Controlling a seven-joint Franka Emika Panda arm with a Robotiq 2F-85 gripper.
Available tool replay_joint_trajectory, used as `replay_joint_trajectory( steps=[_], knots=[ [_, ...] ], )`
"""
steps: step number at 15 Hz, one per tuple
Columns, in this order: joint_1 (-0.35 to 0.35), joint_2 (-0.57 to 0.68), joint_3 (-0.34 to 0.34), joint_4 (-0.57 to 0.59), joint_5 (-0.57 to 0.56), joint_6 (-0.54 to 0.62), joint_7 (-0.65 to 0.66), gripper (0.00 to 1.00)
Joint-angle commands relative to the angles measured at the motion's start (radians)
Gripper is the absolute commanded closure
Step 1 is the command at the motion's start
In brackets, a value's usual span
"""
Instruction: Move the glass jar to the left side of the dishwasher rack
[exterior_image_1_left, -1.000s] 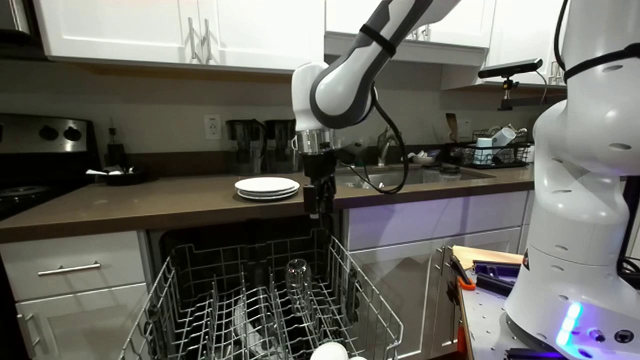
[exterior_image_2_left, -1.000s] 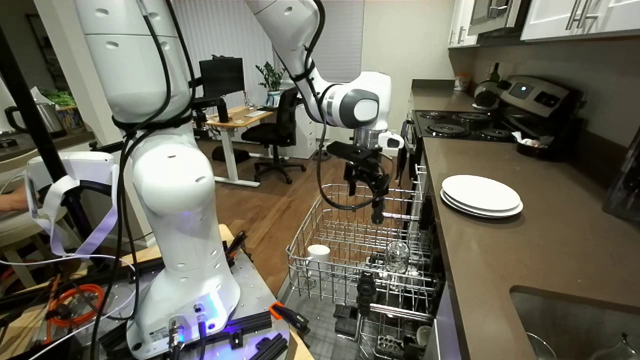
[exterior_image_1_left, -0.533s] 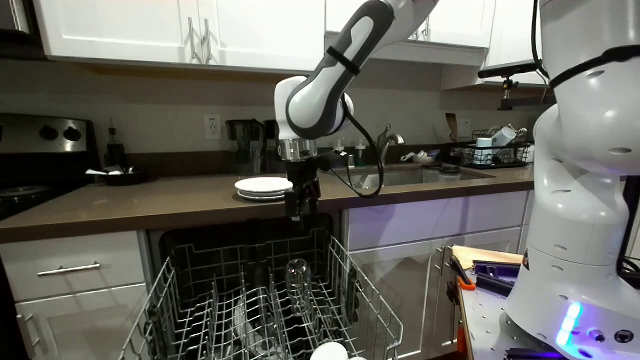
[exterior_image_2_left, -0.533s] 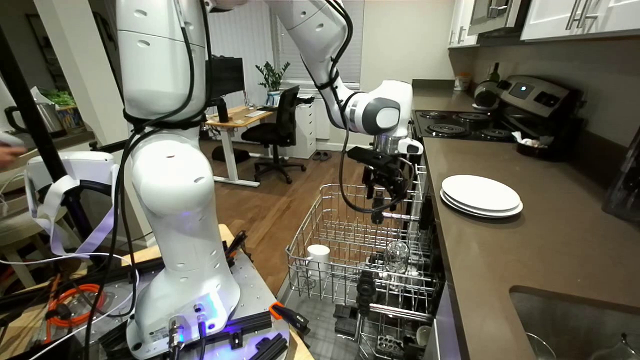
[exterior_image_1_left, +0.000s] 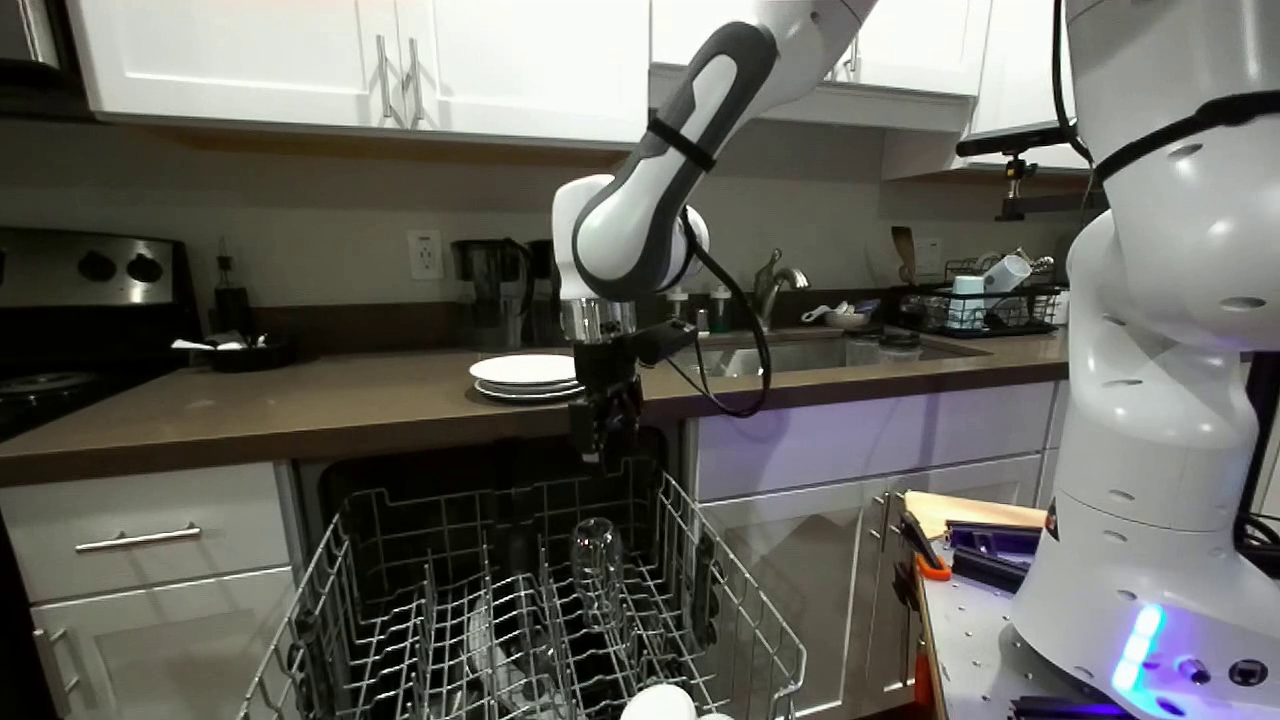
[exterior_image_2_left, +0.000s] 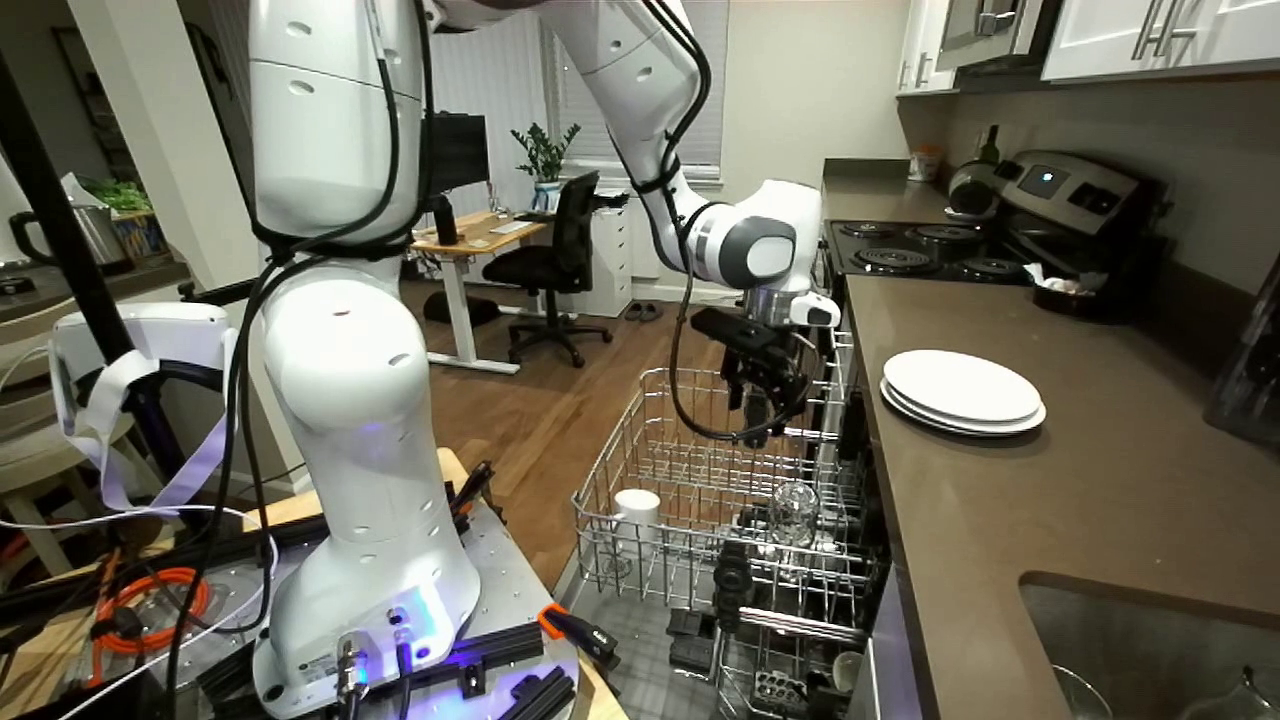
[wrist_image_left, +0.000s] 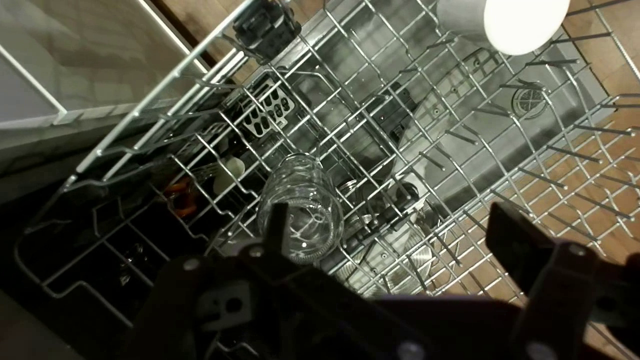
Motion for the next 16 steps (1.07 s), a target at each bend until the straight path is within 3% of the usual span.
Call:
replay_joint_trajectory(
  steps=[1, 3, 5, 7, 9, 10, 16],
  knots=[
    [-0.010, 0.112, 0.019, -0.010, 0.070, 0.165, 0.021, 0.00],
    [-0.002, 0.169, 0.017, -0.016, 0.075, 0.280, 0.040, 0.00],
    [0.038, 0.232, -0.030, -0.014, 0.002, 0.417, 0.074, 0.00],
    [0.041, 0.286, -0.042, 0.004, 0.003, 0.485, 0.068, 0.00],
    [0.046, 0.328, -0.060, 0.027, 0.007, 0.505, 0.060, 0.00],
    [0.083, 0.345, -0.108, 0.042, -0.013, 0.483, 0.079, 0.00],
    [0.148, 0.370, -0.224, 0.086, -0.063, 0.469, 0.095, 0.00]
  ],
)
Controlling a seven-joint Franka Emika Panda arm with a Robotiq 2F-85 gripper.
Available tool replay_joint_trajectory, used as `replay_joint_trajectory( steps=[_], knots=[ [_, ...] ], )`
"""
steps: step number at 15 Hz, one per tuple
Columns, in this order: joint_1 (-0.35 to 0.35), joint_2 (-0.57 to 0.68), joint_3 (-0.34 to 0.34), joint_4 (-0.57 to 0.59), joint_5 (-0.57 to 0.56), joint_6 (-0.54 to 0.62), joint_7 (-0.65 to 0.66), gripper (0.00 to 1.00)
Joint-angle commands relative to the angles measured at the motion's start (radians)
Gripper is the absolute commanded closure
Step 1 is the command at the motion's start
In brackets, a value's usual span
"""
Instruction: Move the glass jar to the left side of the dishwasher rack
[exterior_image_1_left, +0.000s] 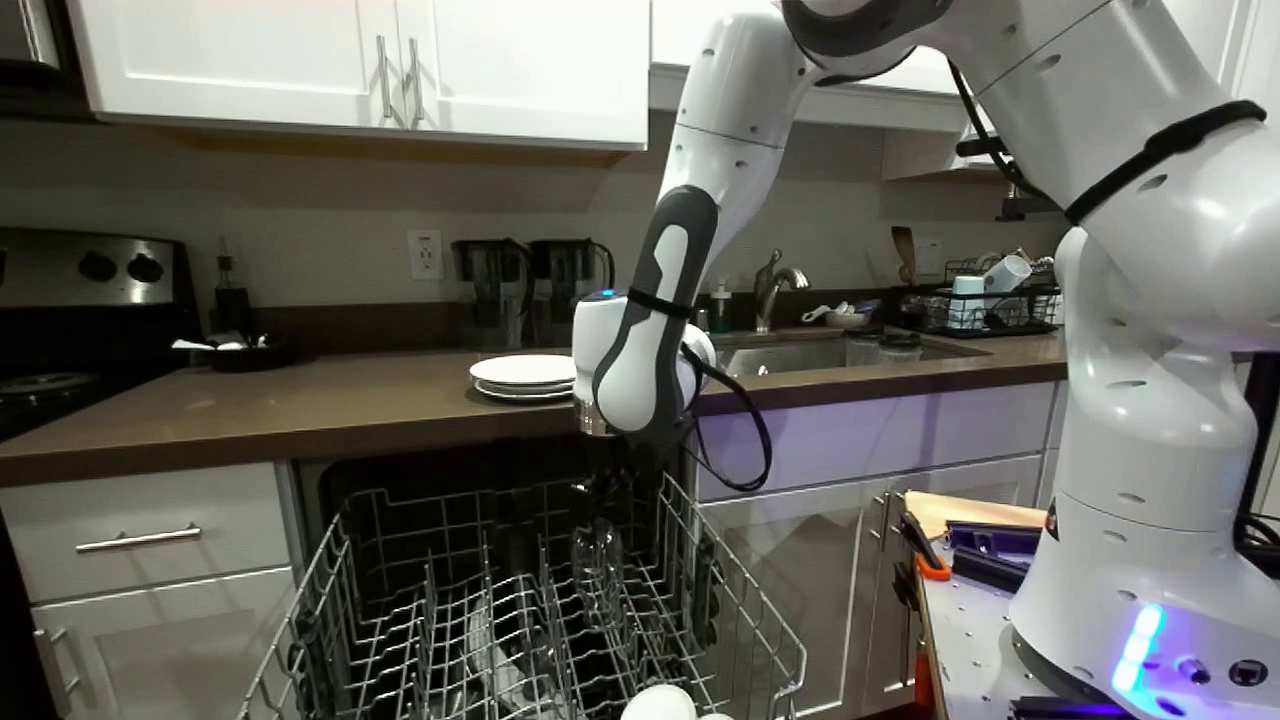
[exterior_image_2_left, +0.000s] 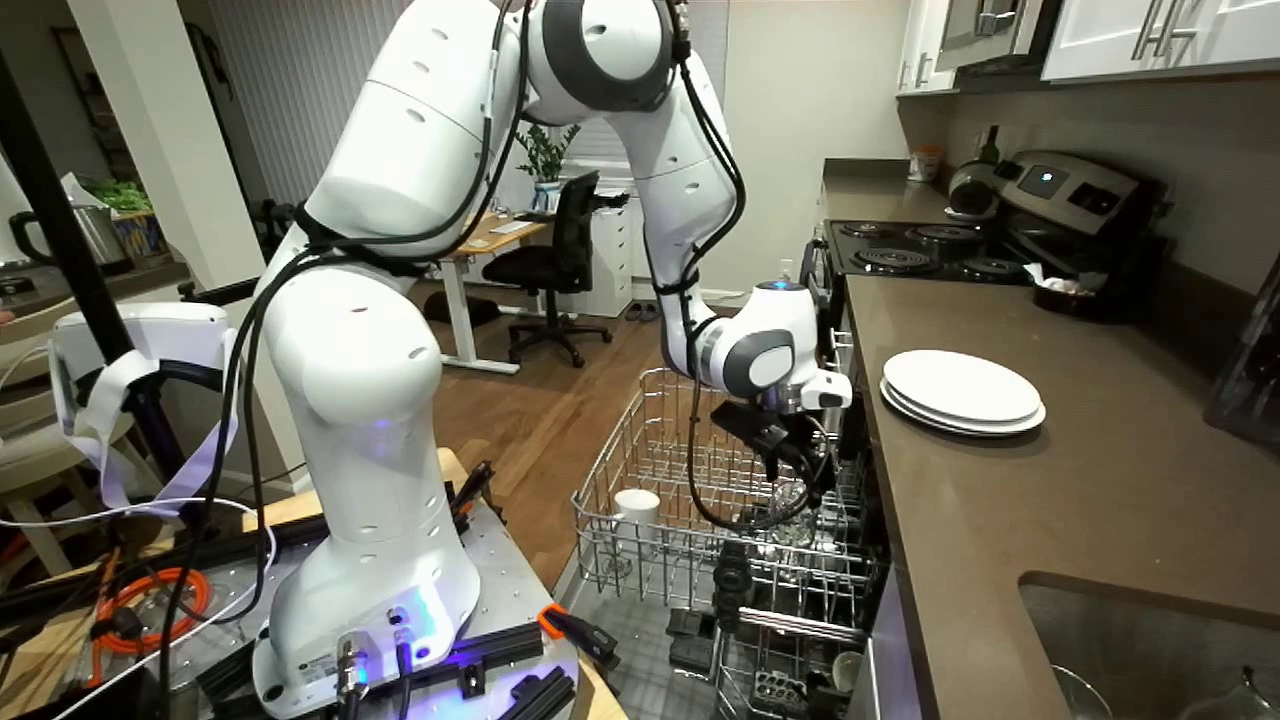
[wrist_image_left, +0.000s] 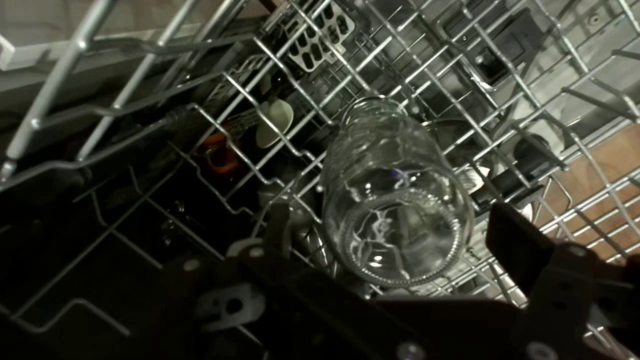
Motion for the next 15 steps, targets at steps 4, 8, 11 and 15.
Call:
replay_joint_trajectory(
  steps=[4, 8, 11, 15],
  knots=[
    [-0.073, 0.025, 0.050, 0.063, 0.011, -0.013, -0.014, 0.00],
    [-0.177, 0.032, 0.159, 0.081, 0.057, -0.038, -0.034, 0.00],
    [-0.208, 0.057, 0.187, 0.099, 0.066, -0.032, -0.032, 0.00],
    [-0.223, 0.094, 0.200, 0.125, 0.066, -0.039, -0.034, 0.00]
  ],
)
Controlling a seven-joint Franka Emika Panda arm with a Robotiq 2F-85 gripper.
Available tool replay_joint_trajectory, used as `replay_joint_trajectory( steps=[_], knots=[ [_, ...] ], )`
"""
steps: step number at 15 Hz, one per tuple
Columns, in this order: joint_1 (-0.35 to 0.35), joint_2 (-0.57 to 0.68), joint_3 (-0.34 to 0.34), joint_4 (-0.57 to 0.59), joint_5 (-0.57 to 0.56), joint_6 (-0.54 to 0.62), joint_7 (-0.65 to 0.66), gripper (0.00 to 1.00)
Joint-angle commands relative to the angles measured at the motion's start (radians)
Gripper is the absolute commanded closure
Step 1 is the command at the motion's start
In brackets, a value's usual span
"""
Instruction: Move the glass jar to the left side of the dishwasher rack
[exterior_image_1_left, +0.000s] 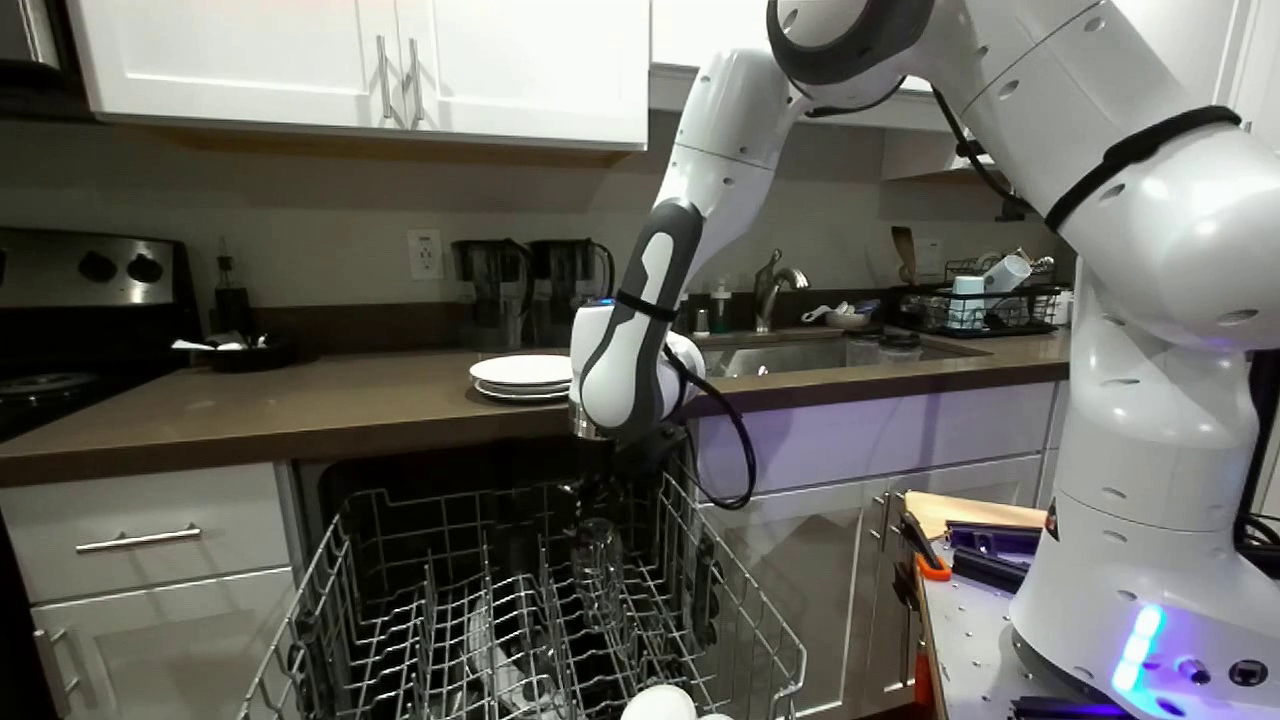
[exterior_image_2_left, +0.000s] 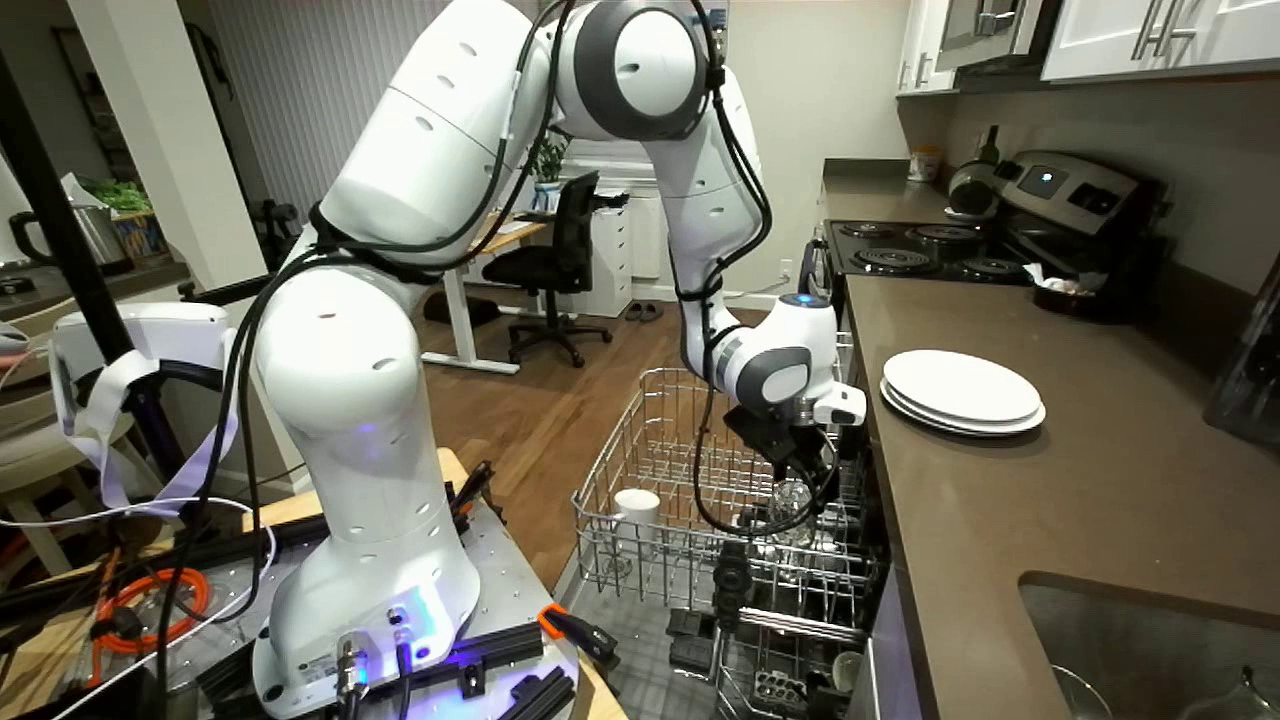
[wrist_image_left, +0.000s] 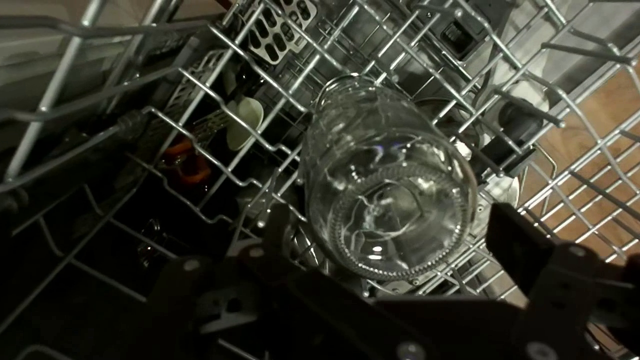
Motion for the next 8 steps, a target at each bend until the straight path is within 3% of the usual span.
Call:
replay_joint_trajectory(
  steps=[1, 8],
  knots=[
    [-0.033, 0.042, 0.034, 0.047, 0.028, -0.030, -0.037, 0.00],
    [-0.038, 0.092, 0.044, 0.098, 0.027, -0.085, -0.038, 0.00]
  ],
)
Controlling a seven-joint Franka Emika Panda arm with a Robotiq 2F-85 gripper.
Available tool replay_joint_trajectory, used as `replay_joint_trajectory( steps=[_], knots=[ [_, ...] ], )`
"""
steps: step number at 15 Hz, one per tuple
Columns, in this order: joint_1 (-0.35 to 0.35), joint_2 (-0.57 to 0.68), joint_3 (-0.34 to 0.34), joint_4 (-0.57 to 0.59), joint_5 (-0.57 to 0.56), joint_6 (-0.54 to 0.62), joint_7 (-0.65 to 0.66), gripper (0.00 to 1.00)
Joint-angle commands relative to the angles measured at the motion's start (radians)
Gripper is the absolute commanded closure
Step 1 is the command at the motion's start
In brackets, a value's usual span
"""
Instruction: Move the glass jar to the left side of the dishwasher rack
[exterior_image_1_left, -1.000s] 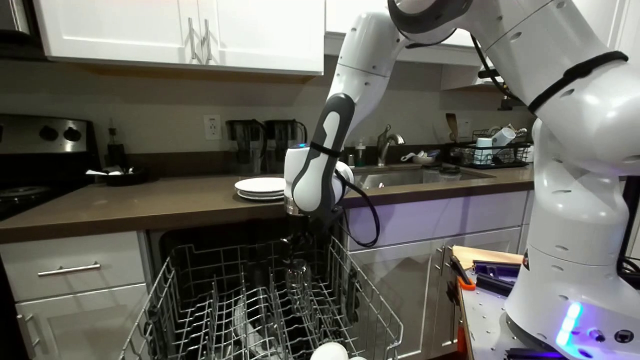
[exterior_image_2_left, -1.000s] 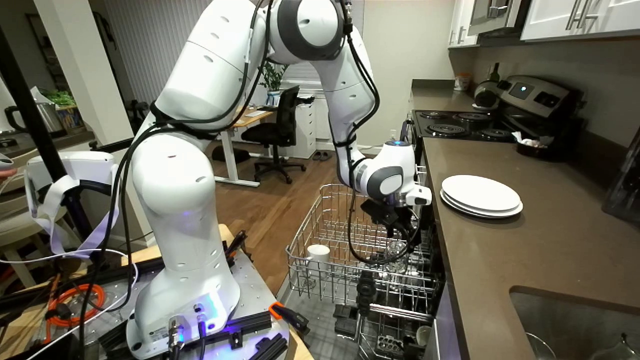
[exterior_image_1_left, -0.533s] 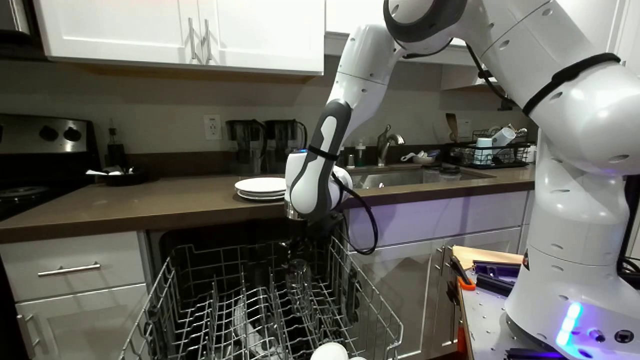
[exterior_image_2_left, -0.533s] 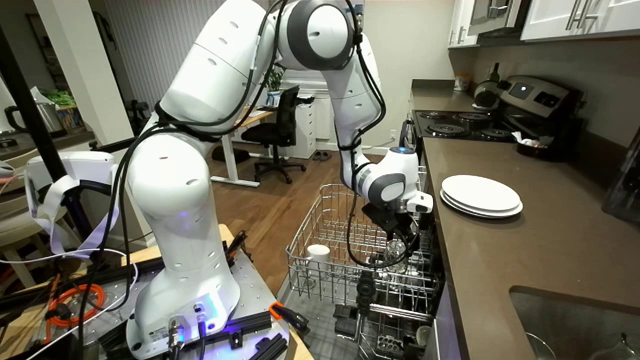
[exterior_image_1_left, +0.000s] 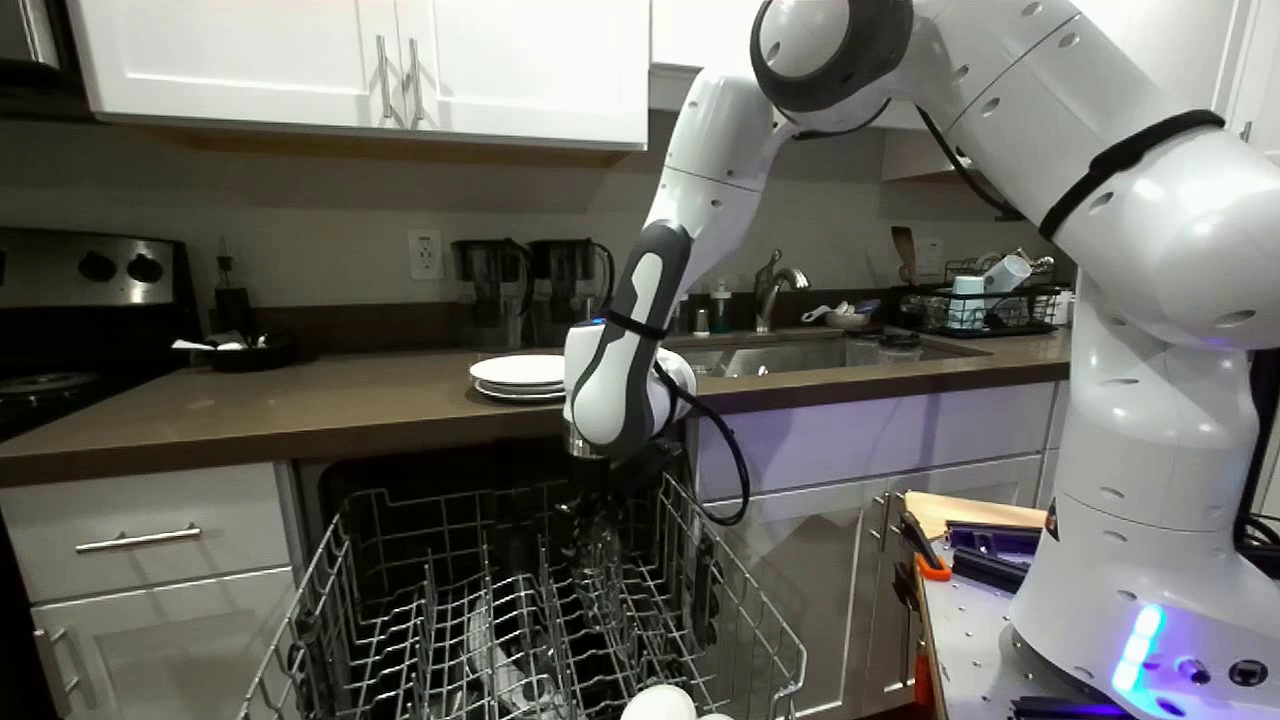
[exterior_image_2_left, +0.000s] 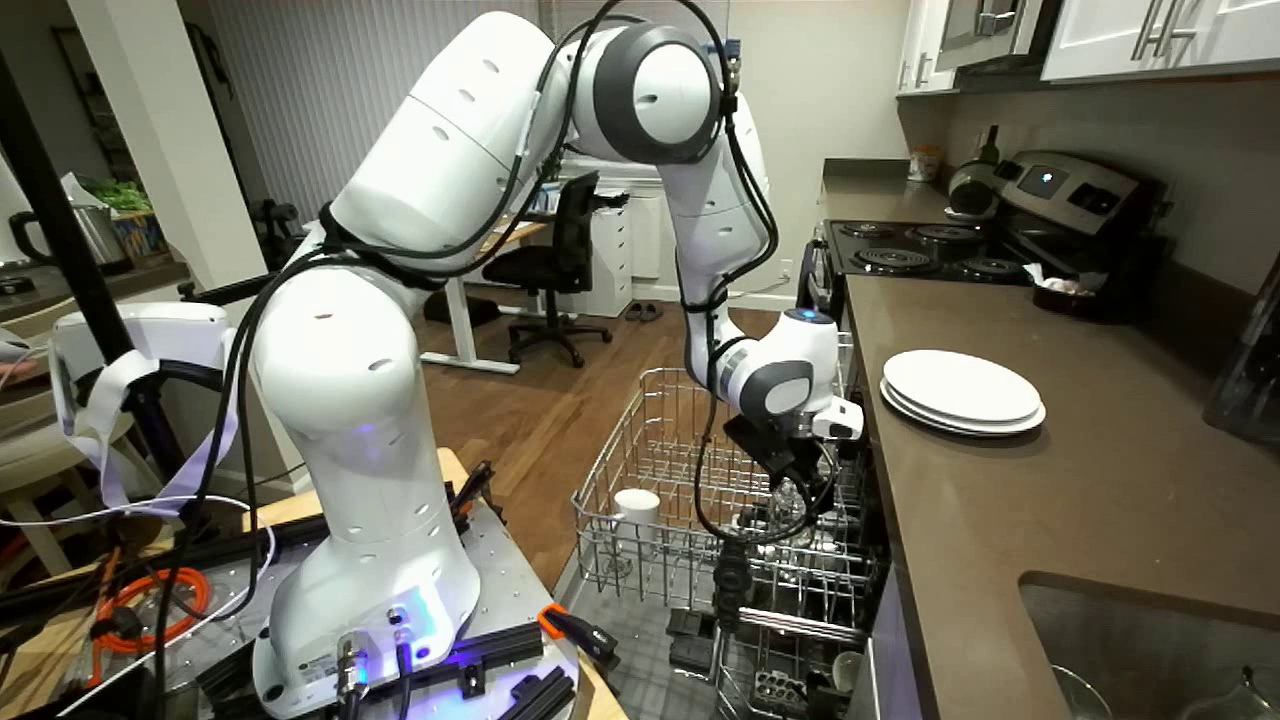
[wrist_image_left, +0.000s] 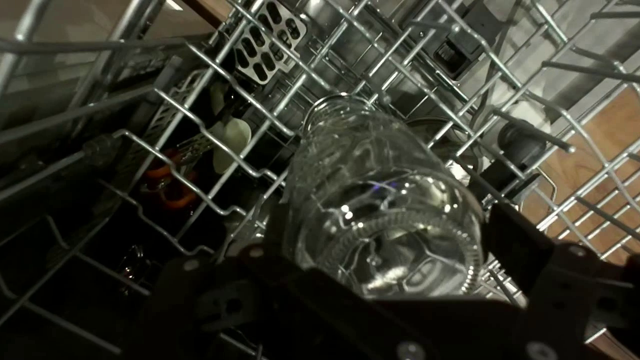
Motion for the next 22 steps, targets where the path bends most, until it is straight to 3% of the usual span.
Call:
replay_joint_trajectory(
  steps=[1, 8, 9, 10, 12, 22],
  knots=[
    [-0.016, 0.027, 0.014, 0.043, 0.025, -0.054, -0.036, 0.00],
    [-0.021, 0.050, 0.017, 0.072, 0.028, -0.084, -0.042, 0.02],
    [-0.022, 0.052, 0.019, 0.074, 0.028, -0.085, -0.043, 0.27],
    [-0.022, 0.054, 0.019, 0.075, 0.028, -0.084, -0.044, 0.27],
    [-0.021, 0.051, 0.012, 0.074, 0.025, -0.086, -0.043, 0.37],
    [0.107, -0.056, -0.104, 0.017, -0.023, -0.190, 0.028, 0.38]
  ],
)
